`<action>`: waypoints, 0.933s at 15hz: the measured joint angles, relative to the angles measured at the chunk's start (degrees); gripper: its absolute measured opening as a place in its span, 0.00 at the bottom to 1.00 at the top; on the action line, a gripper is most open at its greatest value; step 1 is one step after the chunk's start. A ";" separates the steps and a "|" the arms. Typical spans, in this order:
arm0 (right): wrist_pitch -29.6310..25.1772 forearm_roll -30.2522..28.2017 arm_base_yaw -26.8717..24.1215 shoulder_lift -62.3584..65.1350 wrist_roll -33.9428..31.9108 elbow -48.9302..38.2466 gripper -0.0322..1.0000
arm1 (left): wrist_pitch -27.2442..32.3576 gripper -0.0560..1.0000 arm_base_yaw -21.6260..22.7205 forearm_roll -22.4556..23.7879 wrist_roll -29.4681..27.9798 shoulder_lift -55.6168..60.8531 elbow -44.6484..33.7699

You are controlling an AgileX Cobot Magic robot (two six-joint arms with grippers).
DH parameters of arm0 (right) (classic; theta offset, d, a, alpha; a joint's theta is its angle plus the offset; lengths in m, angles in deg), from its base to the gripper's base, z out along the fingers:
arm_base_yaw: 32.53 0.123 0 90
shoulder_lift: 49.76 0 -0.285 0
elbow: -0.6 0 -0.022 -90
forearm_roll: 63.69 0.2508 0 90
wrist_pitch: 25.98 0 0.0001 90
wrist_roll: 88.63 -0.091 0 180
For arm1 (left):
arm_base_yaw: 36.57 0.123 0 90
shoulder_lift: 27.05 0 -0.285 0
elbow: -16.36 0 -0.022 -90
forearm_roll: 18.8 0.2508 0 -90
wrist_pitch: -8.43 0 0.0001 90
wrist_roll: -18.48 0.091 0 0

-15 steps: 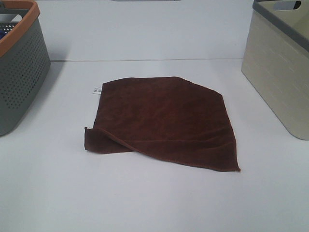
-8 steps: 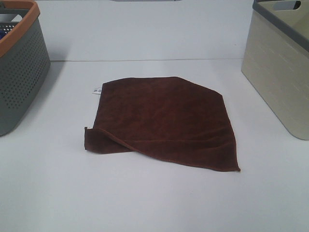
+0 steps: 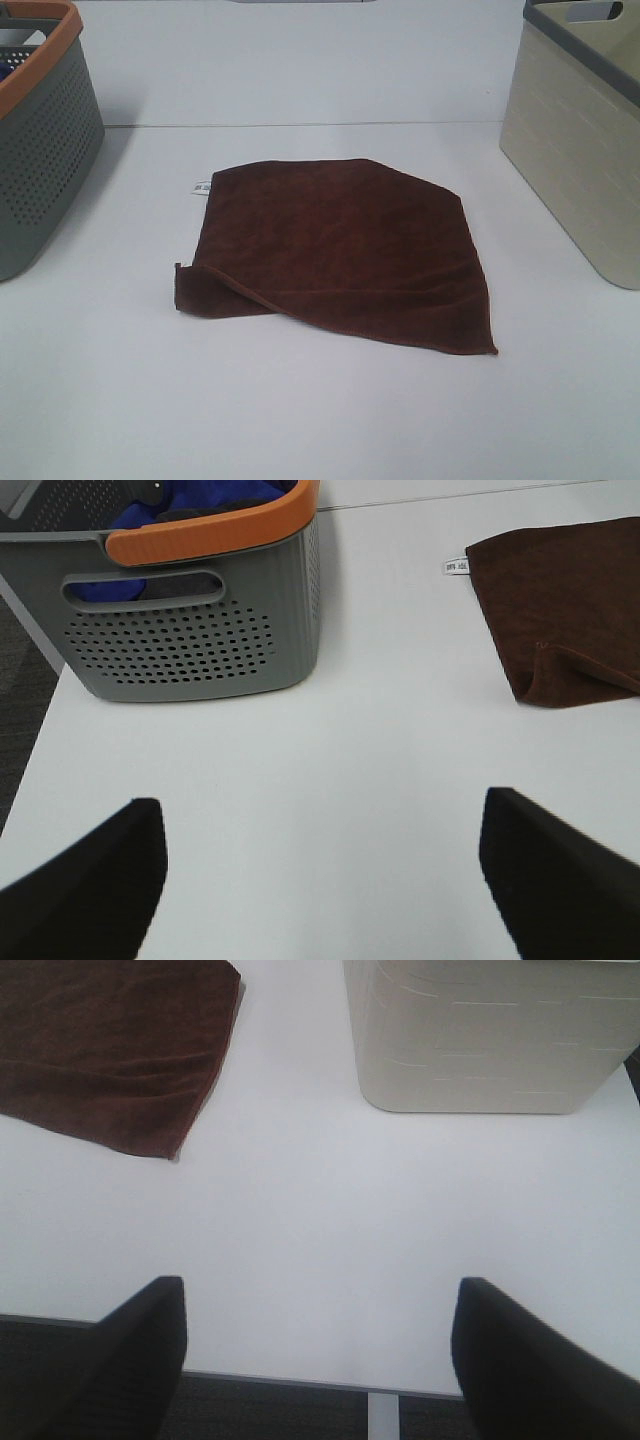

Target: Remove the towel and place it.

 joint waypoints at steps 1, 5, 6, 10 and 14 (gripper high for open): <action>0.00 0.00 0.00 0.00 0.00 0.00 0.66 | 0.00 0.82 0.00 0.06 -0.11 0.00 0.00; 0.00 0.00 0.00 0.00 0.00 0.00 0.66 | 0.00 0.82 0.00 2.69 -3.90 0.00 0.00; 0.00 0.00 0.00 0.00 0.00 0.00 0.66 | 0.00 0.82 0.00 3.27 -4.58 0.00 0.00; 0.00 0.00 0.00 0.00 0.00 0.00 0.66 | -0.23 0.82 0.00 3.44 -4.81 0.00 0.00; 0.00 0.00 0.00 0.00 0.00 0.00 0.66 | -0.34 0.82 0.00 3.44 -4.81 0.00 0.00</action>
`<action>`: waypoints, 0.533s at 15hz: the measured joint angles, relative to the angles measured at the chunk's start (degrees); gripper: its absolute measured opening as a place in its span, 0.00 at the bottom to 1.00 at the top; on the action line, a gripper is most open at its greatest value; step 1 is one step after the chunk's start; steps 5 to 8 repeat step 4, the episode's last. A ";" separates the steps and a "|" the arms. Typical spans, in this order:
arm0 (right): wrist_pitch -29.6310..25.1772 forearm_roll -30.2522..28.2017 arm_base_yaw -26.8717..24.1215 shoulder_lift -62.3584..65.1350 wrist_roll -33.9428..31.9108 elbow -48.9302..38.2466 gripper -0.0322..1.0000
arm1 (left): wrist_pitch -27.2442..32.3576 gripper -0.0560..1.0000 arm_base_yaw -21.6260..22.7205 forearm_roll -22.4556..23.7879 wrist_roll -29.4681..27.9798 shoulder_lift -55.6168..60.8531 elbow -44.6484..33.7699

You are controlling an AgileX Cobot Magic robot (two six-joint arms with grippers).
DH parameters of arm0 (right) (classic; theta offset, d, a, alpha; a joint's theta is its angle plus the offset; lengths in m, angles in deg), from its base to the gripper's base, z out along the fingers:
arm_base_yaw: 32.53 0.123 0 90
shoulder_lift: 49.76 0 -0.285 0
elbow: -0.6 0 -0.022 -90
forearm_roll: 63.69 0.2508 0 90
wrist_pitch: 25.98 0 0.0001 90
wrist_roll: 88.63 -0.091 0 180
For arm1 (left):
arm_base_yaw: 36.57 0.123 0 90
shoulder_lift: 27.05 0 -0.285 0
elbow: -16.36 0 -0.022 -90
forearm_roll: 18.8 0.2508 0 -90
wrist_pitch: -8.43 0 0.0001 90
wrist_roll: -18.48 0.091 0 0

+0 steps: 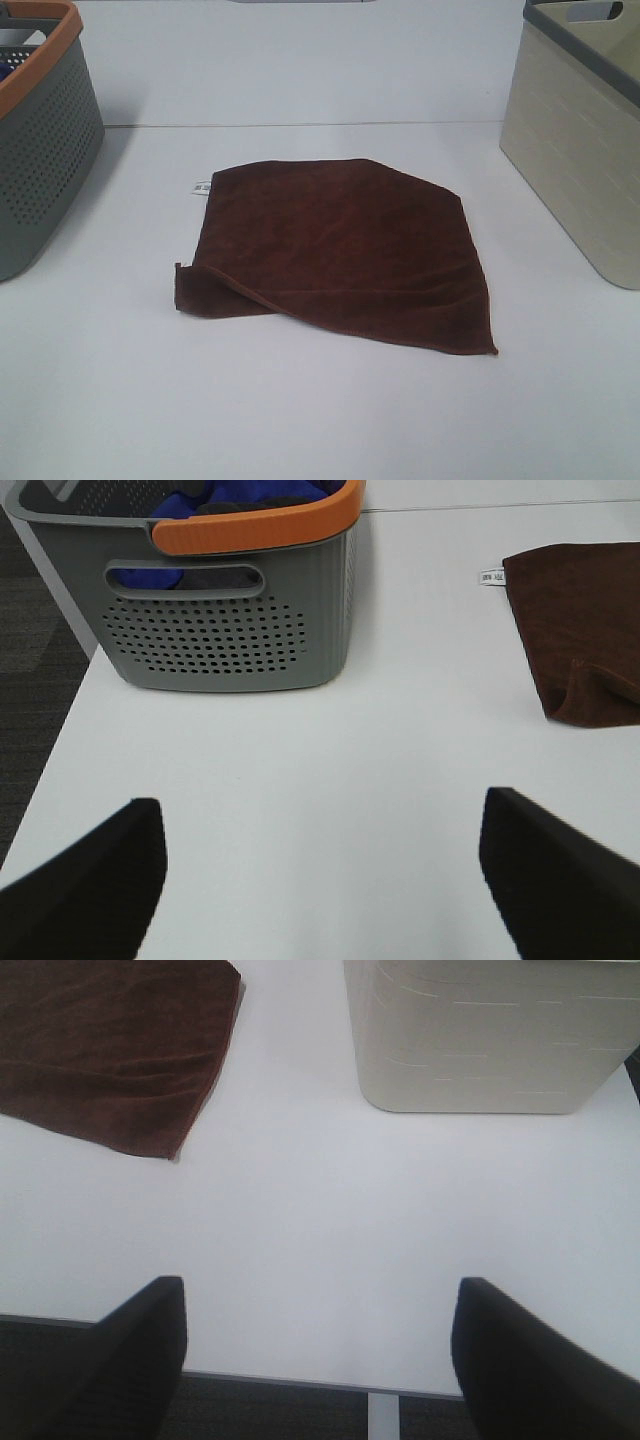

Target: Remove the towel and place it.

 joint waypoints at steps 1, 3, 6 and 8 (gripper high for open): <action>0.06 0.00 0.00 0.00 0.00 0.00 0.66 | 0.00 0.82 0.00 0.00 0.00 0.00 0.00; 0.00 0.00 0.00 0.00 0.00 0.00 0.66 | -0.06 0.82 0.00 0.00 0.00 0.00 0.00; 0.00 0.00 0.00 0.00 0.00 0.00 0.66 | -0.06 0.82 0.00 0.00 -0.06 0.00 0.00; 0.00 0.00 0.00 0.00 0.00 0.00 0.66 | -0.06 0.82 0.00 0.00 -0.06 0.00 0.00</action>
